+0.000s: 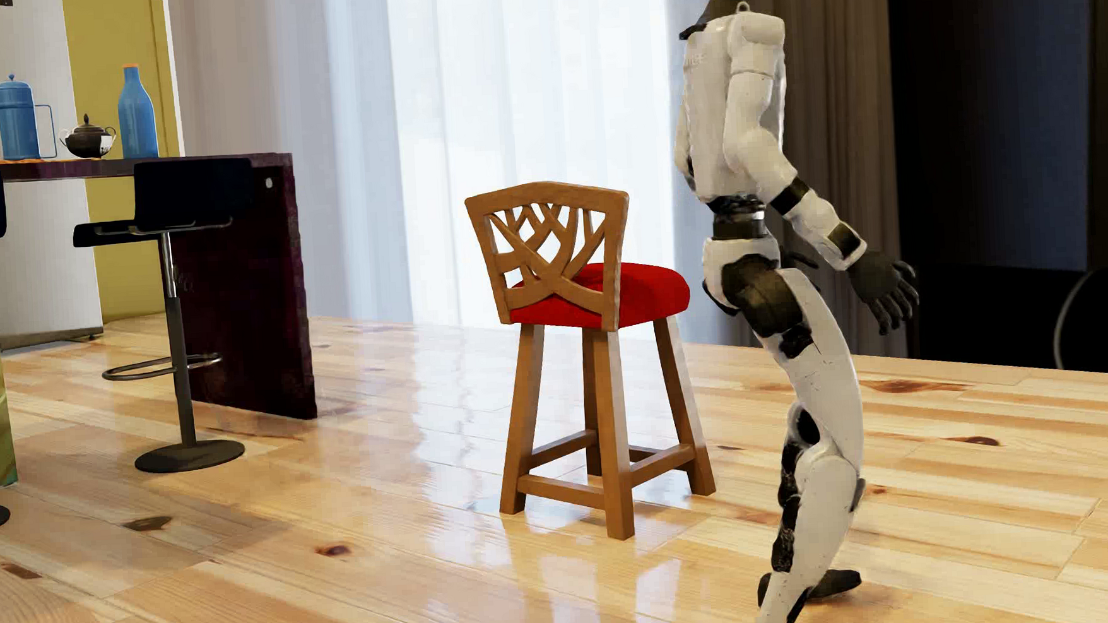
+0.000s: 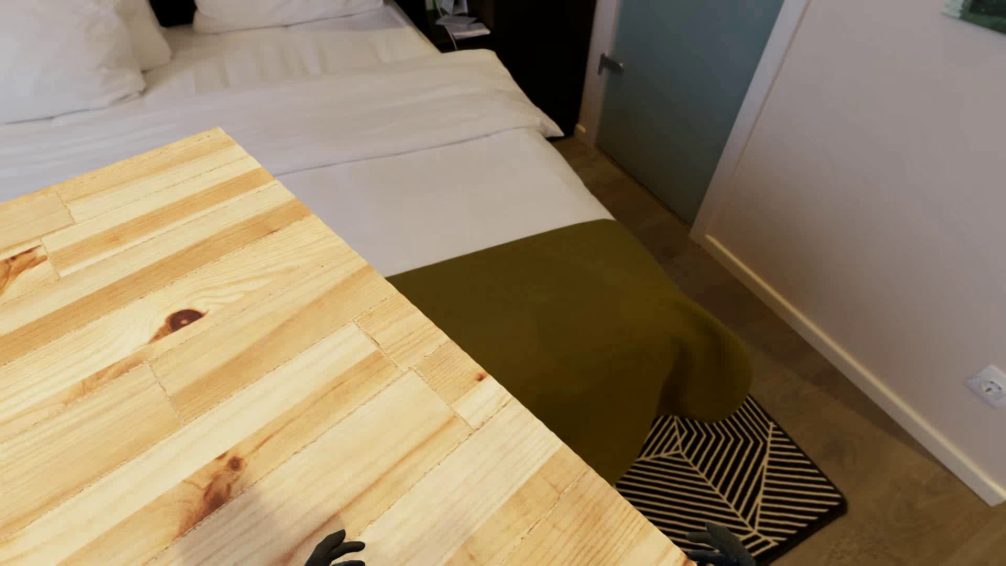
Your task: Go around the stool
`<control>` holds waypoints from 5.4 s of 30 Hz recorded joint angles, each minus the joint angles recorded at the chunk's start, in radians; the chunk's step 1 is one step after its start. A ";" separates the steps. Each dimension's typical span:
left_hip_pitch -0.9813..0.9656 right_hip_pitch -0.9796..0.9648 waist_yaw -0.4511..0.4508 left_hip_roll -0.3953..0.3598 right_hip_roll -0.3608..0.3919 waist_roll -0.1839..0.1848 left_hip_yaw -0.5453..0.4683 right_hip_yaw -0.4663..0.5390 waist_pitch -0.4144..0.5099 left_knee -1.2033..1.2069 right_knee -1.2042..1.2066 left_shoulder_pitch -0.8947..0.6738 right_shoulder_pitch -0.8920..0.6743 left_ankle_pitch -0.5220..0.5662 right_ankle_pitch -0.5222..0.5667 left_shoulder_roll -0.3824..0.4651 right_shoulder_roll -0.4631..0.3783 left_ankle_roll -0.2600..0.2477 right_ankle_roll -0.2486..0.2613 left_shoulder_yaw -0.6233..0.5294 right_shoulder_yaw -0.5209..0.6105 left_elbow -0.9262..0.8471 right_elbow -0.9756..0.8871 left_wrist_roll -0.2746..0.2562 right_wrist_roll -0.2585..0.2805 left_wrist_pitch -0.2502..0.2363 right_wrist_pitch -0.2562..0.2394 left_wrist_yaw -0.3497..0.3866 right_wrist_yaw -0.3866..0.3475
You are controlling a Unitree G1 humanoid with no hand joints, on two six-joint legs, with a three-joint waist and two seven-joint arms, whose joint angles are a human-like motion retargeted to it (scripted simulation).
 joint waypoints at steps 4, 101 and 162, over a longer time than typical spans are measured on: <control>-0.185 -0.064 0.128 -0.032 -0.107 0.013 -0.011 -0.094 -0.012 0.274 0.270 -0.141 -0.051 0.015 -0.137 -0.016 0.107 0.183 0.096 -0.102 0.090 -0.073 -0.118 -0.105 -0.057 -0.018 0.178 0.017 -0.022; 0.095 -0.340 0.143 -0.061 -0.036 0.001 -0.009 0.072 0.016 0.192 0.491 0.085 -0.079 -0.211 0.069 0.042 0.084 0.159 0.153 -0.068 0.046 0.016 0.036 -0.070 -0.057 0.125 -0.191 0.101 -0.068; 0.033 -0.257 0.021 0.040 0.014 0.040 -0.010 0.038 -0.005 -0.013 0.073 0.029 -0.043 0.080 0.015 0.005 0.051 0.028 0.003 -0.012 -0.018 -0.055 0.001 -0.054 -0.005 0.066 0.024 -0.059 0.040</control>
